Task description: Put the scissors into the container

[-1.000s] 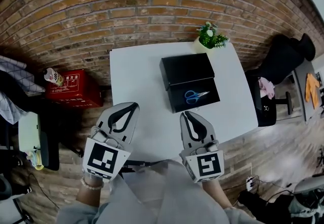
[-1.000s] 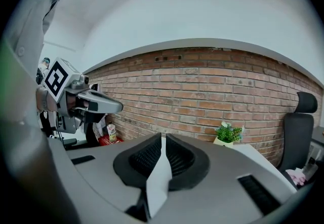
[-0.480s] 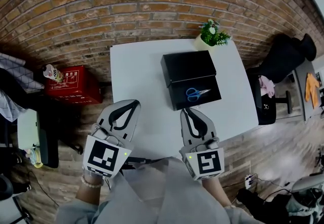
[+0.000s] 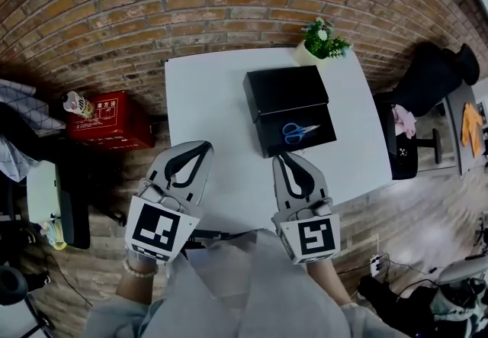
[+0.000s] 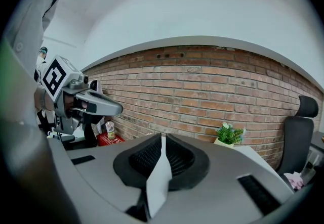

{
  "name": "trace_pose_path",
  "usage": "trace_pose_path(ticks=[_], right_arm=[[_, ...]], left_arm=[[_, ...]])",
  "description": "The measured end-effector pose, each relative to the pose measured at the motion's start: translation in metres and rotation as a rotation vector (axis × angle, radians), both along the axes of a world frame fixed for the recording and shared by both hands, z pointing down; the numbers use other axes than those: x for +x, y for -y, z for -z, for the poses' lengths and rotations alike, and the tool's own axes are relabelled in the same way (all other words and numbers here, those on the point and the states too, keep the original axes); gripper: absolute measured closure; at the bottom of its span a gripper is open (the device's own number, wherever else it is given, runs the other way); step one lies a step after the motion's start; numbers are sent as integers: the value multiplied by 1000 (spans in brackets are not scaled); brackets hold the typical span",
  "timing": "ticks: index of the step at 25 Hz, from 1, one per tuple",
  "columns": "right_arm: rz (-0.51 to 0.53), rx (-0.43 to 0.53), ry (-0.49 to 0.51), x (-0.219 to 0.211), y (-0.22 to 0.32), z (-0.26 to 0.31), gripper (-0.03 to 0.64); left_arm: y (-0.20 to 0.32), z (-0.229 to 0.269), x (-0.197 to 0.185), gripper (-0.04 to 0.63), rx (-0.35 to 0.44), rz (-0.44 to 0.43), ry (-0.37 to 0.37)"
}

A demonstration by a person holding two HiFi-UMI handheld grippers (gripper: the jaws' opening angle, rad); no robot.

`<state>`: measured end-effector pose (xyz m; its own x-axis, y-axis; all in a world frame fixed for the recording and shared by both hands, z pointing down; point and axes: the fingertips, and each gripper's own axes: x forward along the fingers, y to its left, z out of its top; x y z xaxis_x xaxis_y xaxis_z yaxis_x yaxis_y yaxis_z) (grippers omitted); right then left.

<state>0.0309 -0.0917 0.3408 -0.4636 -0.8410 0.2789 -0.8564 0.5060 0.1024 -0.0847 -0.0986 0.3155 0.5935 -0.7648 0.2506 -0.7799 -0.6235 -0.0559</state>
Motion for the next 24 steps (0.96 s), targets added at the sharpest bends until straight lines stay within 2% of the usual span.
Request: trace_pose_path(ticks=[13, 24], right_arm=[[-28, -24, -22, 4, 1, -1, 560], [-24, -5, -34, 3, -2, 7, 560]], left_arm=[[1, -1, 6, 577, -3, -17, -12], [-5, 2, 10, 577, 13, -30, -9]])
